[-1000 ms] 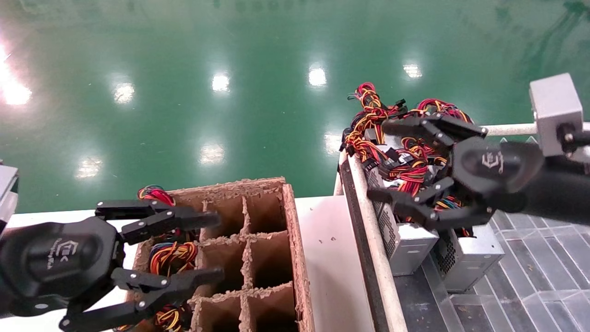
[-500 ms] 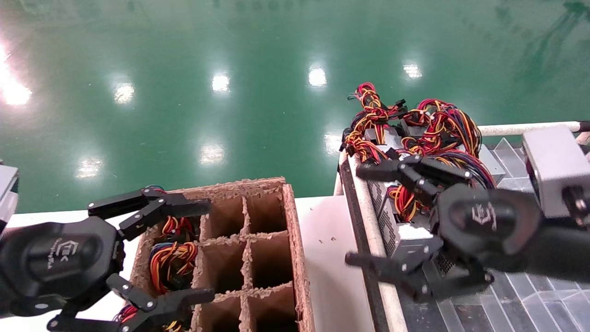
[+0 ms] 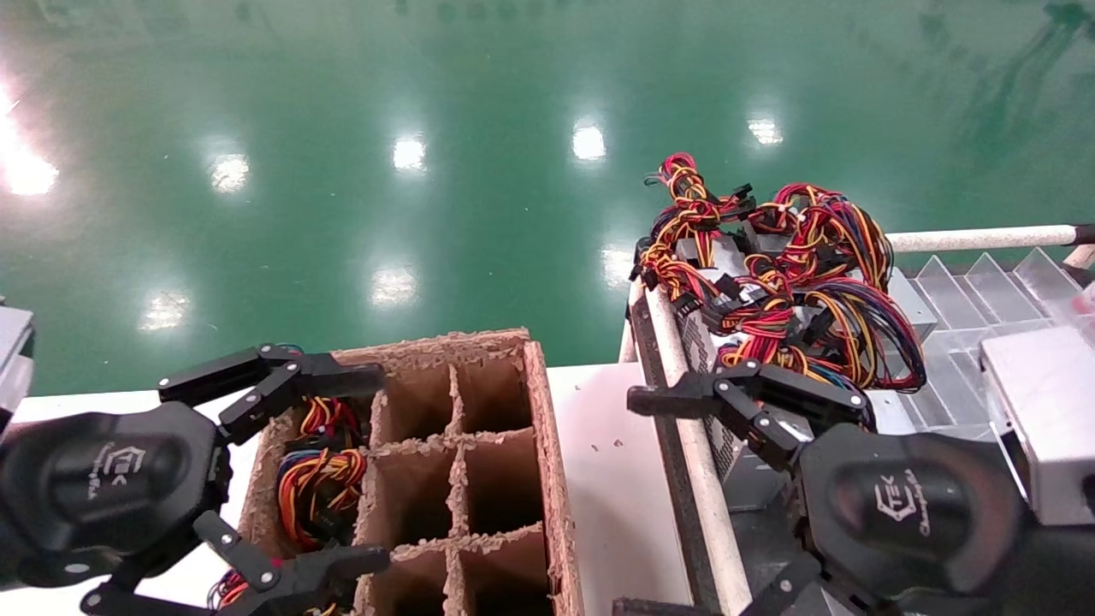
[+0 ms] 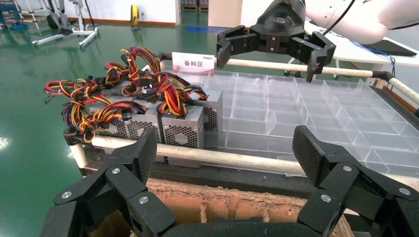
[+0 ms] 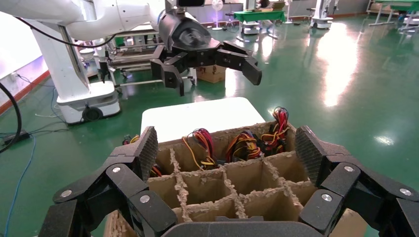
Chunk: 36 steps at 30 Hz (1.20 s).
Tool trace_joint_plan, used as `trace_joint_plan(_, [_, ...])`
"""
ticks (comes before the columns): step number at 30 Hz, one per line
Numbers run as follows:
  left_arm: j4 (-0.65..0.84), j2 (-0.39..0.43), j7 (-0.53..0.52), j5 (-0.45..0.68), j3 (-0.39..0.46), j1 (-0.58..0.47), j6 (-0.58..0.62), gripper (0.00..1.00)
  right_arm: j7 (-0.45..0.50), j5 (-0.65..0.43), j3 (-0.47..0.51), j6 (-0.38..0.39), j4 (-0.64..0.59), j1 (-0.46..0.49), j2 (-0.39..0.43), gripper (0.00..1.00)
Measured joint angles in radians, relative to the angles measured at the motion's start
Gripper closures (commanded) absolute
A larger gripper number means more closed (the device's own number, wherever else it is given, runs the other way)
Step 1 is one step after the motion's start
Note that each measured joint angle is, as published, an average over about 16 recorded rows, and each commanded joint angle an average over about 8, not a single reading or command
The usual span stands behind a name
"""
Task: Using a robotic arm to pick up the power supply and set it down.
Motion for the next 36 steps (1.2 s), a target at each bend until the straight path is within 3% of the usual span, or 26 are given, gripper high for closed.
trace_joint_plan(36, [0.000, 0.000, 0.000, 0.000, 0.000, 0.000, 0.000, 0.00, -0.006, 0.000, -0.014, -0.001, -0.024, 0.018, -0.002, 0.00])
